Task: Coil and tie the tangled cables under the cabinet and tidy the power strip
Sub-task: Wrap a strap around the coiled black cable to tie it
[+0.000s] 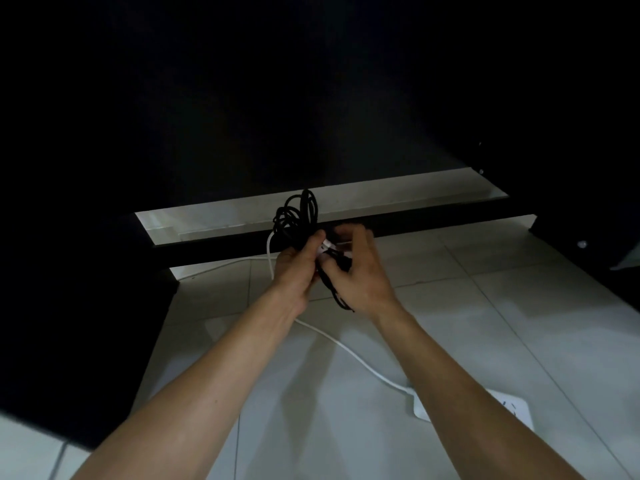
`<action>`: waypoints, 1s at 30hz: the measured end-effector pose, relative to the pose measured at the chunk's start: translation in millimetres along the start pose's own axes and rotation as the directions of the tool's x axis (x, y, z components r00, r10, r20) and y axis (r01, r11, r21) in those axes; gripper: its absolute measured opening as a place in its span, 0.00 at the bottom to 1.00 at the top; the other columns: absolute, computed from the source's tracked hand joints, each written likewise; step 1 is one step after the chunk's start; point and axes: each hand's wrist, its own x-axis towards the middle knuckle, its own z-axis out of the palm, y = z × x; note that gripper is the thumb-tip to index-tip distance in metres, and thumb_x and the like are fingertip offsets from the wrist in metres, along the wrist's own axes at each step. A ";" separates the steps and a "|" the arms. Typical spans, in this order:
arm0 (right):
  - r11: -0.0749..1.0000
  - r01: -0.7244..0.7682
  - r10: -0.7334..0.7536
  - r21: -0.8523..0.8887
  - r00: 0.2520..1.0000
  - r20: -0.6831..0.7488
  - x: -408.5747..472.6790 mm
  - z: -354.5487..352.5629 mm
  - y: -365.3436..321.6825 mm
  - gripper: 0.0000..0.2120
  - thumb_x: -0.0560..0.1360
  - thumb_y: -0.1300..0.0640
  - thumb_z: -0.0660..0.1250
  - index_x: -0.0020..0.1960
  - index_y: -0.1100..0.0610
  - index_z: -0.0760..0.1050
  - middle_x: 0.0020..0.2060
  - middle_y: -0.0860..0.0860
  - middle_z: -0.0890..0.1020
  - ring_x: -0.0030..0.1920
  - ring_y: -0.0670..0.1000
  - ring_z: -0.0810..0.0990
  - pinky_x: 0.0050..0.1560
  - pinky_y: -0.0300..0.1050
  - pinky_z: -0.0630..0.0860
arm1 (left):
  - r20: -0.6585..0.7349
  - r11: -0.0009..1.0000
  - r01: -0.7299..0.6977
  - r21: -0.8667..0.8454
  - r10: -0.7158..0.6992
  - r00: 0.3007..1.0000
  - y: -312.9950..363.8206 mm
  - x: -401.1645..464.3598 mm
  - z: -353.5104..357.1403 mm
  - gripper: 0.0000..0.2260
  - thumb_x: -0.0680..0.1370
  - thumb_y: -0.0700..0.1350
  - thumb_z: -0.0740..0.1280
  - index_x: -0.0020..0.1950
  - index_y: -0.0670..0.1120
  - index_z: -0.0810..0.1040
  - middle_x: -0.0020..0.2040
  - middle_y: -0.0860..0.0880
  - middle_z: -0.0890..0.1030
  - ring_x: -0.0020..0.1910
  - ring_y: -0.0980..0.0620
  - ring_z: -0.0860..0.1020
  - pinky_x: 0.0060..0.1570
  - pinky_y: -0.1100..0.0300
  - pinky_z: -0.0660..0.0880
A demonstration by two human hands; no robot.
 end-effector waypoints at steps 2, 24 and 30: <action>0.998 0.054 -0.058 -0.036 0.994 -0.093 -2.7 -2.0 1.1 0.17 0.76 0.52 0.69 0.62 0.51 0.71 0.58 0.47 0.73 0.55 0.41 0.77 0.51 0.35 0.75 | -0.031 1.000 -0.012 0.012 0.012 0.999 1.0 0.7 -1.1 0.05 0.76 0.48 0.71 0.47 0.47 0.81 0.43 0.48 0.84 0.44 0.50 0.81 0.44 0.57 0.77; 0.957 -0.164 0.220 0.238 0.948 -0.232 -3.1 19.2 10.0 0.08 0.80 0.56 0.64 0.49 0.55 0.81 0.42 0.49 0.85 0.44 0.45 0.84 0.48 0.46 0.82 | -0.080 0.987 0.025 0.160 -0.013 0.997 -11.3 -5.1 -5.4 0.13 0.73 0.51 0.74 0.50 0.42 0.83 0.44 0.45 0.85 0.39 0.54 0.84 0.32 0.66 0.78; 0.999 0.042 -0.047 -0.028 0.977 -0.210 -21.1 29.4 12.2 0.07 0.77 0.53 0.69 0.53 0.53 0.83 0.47 0.49 0.81 0.45 0.47 0.82 0.47 0.47 0.80 | -0.228 0.976 0.046 0.215 0.004 0.974 -19.1 0.3 -15.6 0.15 0.70 0.56 0.76 0.40 0.44 0.83 0.37 0.47 0.85 0.34 0.54 0.84 0.41 0.60 0.82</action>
